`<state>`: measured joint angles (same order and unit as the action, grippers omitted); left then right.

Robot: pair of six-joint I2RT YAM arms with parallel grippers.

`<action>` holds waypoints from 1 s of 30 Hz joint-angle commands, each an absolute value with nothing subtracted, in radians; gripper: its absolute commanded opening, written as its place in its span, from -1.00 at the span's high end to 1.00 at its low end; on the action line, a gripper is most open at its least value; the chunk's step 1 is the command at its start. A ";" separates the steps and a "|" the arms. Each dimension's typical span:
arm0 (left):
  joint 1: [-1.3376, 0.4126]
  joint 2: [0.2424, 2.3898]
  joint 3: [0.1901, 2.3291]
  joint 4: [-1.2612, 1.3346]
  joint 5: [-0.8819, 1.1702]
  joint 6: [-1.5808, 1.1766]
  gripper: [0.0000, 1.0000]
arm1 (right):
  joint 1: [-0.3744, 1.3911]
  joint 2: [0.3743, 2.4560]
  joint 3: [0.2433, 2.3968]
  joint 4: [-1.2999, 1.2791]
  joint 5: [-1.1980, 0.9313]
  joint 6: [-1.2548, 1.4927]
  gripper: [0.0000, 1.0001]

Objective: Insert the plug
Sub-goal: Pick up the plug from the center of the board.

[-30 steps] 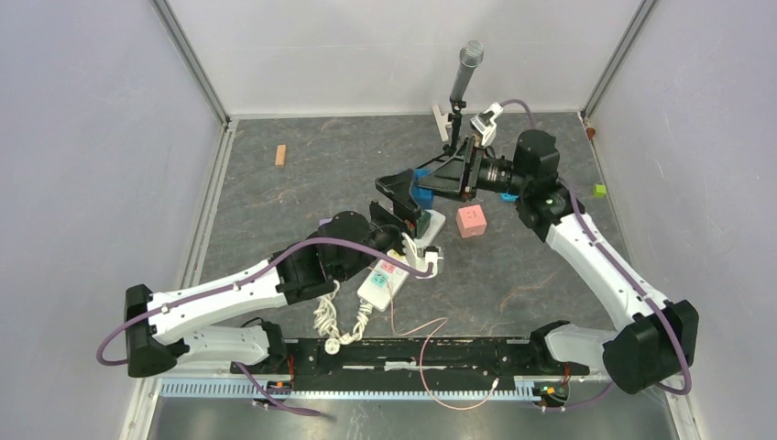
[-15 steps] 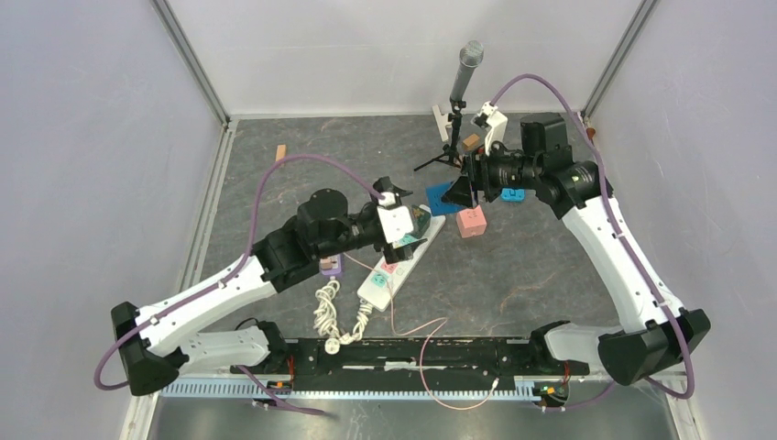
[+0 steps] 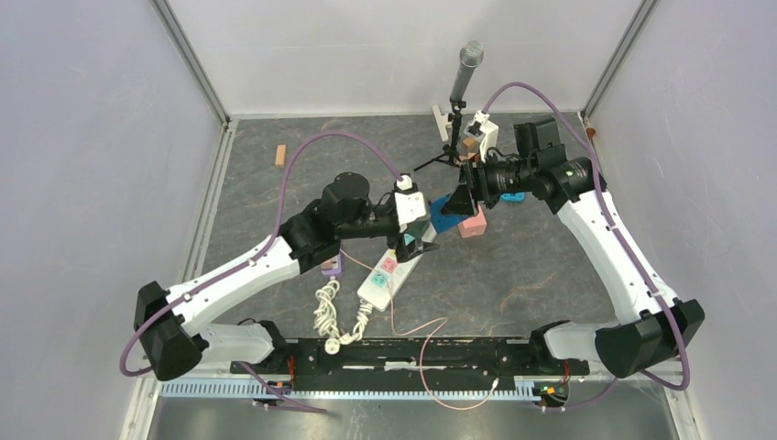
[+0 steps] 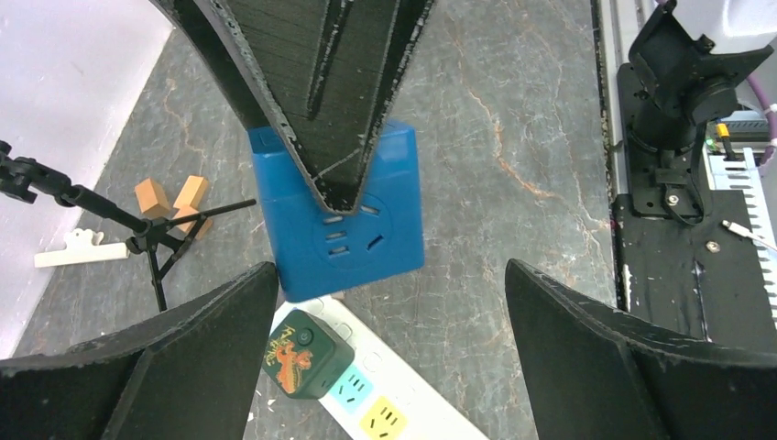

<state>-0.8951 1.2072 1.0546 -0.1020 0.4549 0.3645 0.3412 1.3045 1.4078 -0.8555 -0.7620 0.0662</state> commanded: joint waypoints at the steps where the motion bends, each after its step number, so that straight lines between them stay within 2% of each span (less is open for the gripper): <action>1: -0.893 1.248 1.127 -0.039 0.435 0.388 -0.99 | 0.342 1.292 1.420 -0.817 -0.824 0.102 1.00; 9: -0.893 1.286 1.146 -0.008 0.389 0.363 -0.99 | 0.342 1.276 1.399 -0.794 -0.780 0.141 1.00; 13: -0.907 1.298 1.149 -0.003 0.397 0.345 -0.96 | 0.342 1.247 1.341 -0.704 -0.760 0.228 1.00; 23: -0.976 1.340 1.144 -0.003 0.256 0.387 -0.93 | 0.341 1.210 1.276 -0.572 -0.773 0.352 1.00; 25: -0.980 1.345 1.143 -0.003 0.227 0.395 -0.78 | 0.341 1.210 1.272 -0.574 -0.777 0.352 1.00; 27: -0.983 1.350 1.146 -0.003 0.194 0.403 -0.50 | 0.342 1.206 1.264 -0.574 -0.776 0.348 1.00; 28: -0.983 1.352 1.150 -0.003 0.180 0.408 -0.29 | 0.342 1.203 1.259 -0.574 -0.775 0.346 0.98; 29: -0.983 1.354 1.156 -0.012 0.171 0.417 -0.08 | 0.342 1.202 1.254 -0.575 -0.773 0.342 0.88; 30: -0.983 1.355 1.159 -0.019 0.169 0.424 0.11 | 0.341 1.201 1.252 -0.582 -0.768 0.337 0.67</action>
<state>-0.9707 1.3384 1.1103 -0.0280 0.2199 0.3820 0.3401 1.2423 1.2537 -0.6510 -0.7517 0.3256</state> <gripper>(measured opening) 0.649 0.673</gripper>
